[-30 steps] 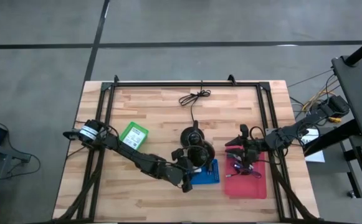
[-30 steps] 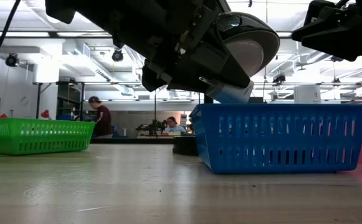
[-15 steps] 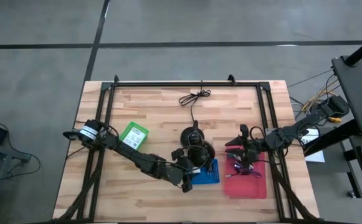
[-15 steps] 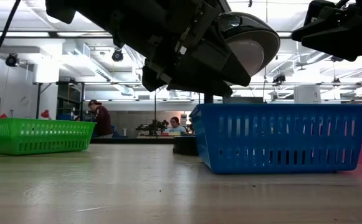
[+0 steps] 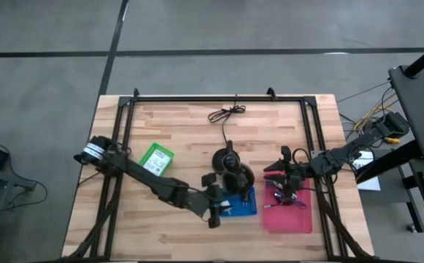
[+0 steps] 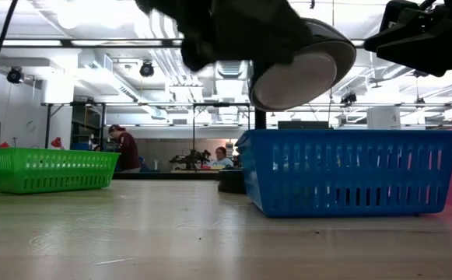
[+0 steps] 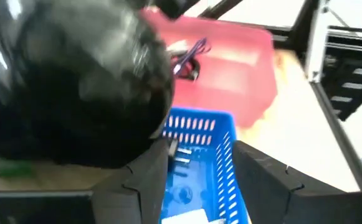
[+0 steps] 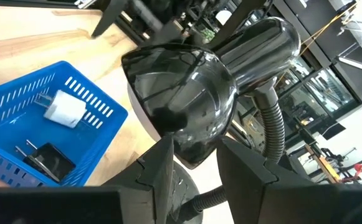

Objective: Pick and place items into bin
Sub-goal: Return to Home Position

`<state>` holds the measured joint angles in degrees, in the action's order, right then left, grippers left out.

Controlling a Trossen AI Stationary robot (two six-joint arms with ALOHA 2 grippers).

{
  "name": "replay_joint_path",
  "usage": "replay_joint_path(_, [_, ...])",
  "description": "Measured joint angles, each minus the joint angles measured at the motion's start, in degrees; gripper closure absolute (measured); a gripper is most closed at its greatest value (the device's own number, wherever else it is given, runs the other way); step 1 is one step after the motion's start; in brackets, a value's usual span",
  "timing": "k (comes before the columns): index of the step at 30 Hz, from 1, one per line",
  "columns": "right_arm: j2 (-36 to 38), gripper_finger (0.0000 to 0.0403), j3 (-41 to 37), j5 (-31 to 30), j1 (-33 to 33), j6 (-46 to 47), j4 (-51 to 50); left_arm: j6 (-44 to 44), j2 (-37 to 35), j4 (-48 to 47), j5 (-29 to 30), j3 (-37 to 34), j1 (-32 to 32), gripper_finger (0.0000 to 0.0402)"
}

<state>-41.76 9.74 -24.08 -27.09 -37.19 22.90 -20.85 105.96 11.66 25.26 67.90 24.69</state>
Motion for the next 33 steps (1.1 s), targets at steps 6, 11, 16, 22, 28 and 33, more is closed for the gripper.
replay_joint_path(6, [0.0,0.0291,0.0,0.0,0.0,0.1,0.0,6.4,-7.0,-2.2,-0.1,-0.7,1.3,0.0265])
replay_joint_path(11, [0.0,0.0291,0.0,0.0,0.0,0.1,0.0,8.2,-10.8,-7.5,0.4,-0.9,1.4,0.0284])
replay_joint_path(16, [0.0,0.0291,0.0,0.0,0.0,0.1,0.0,17.1,-13.6,-7.6,2.0,-1.2,1.0,0.0303])
replay_joint_path(22, [0.0,0.0291,0.0,0.0,0.0,0.1,0.0,22.4,-16.8,-7.5,2.7,-1.9,-1.1,0.0324])
replay_joint_path(28, [0.0,0.0291,0.0,0.0,0.0,-0.3,0.1,26.8,-19.9,-7.3,2.6,-5.9,-5.5,0.0341])
replay_joint_path(33, [0.0,0.0291,0.0,0.0,0.0,-0.5,0.1,31.3,-26.8,-1.1,2.1,-14.5,-8.7,0.0360])
